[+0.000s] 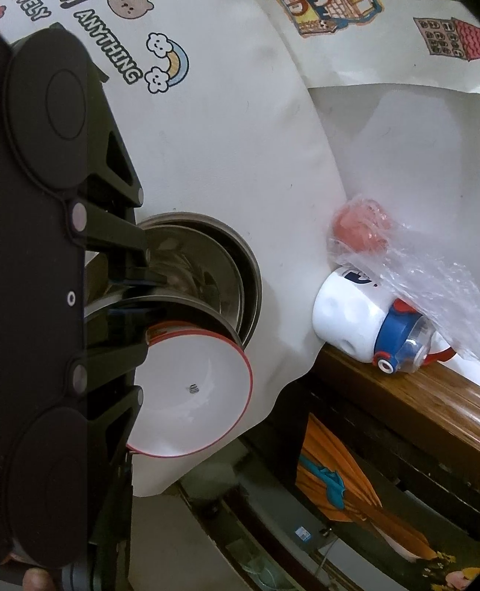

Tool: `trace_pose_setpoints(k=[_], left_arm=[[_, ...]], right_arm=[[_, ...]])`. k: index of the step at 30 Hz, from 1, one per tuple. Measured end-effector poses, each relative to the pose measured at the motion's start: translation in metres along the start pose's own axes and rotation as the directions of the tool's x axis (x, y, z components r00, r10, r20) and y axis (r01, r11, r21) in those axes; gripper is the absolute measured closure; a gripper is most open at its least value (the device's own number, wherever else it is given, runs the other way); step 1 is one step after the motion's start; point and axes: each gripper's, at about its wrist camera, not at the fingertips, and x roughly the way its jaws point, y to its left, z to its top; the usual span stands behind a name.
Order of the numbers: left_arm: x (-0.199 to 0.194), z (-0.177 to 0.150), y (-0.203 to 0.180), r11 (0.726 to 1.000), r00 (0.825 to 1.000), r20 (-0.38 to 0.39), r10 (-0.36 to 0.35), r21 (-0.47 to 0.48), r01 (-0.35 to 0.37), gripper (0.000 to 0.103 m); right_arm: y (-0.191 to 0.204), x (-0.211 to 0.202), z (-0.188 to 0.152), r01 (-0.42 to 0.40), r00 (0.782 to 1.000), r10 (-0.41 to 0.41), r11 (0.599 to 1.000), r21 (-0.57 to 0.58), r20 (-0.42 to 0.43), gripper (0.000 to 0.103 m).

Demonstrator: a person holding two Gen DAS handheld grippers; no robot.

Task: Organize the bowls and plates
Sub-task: 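Carry the bowl stack with both grippers toward the shallow steel plate, then lower the bowl stack into the shallow steel plate with both grippers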

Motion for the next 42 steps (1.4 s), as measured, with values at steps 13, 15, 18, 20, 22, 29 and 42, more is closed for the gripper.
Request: trace_pose_setpoints(k=[13,15,18,20,22,29,42], left_arm=[[0.009,0.006,0.002,1.0,1.0,0.012,0.029,0.009,-0.029,0.094],[0.01,0.007,0.003,0.999,0.999,0.012,0.031,0.008,-0.031,0.094],[0.011,0.008,0.005,0.999,0.999,0.012,0.034,0.004,-0.034,0.094],[0.013,0.009,0.006,0.999,0.999,0.011,0.038,0.005,-0.038,0.094],[0.013,0.01,0.008,0.999,0.999,0.009,0.042,0.004,-0.042,0.094],[0.019,0.01,0.016,0.999,0.999,-0.003,0.048,-0.012,-0.048,0.093],[0.022,0.014,0.019,0.999,0.999,0.021,0.048,-0.017,-0.048,0.092]], right_arm=[[0.0,0.012,0.006,-0.006,1.0,0.006,1.0,-0.002,0.005,0.086],[0.0,0.013,0.007,-0.008,1.0,0.008,1.0,-0.001,0.005,0.086],[0.0,0.016,0.008,-0.009,1.0,0.009,1.0,0.0,0.005,0.086],[0.002,0.018,0.009,-0.009,1.0,0.009,1.0,-0.001,0.005,0.086],[0.002,0.019,0.01,-0.009,1.0,0.009,1.0,-0.001,0.004,0.086],[0.005,0.033,0.013,-0.006,1.0,0.006,1.0,-0.003,-0.018,0.086],[0.002,0.039,0.017,-0.019,1.0,0.019,1.0,0.007,-0.018,0.086]])
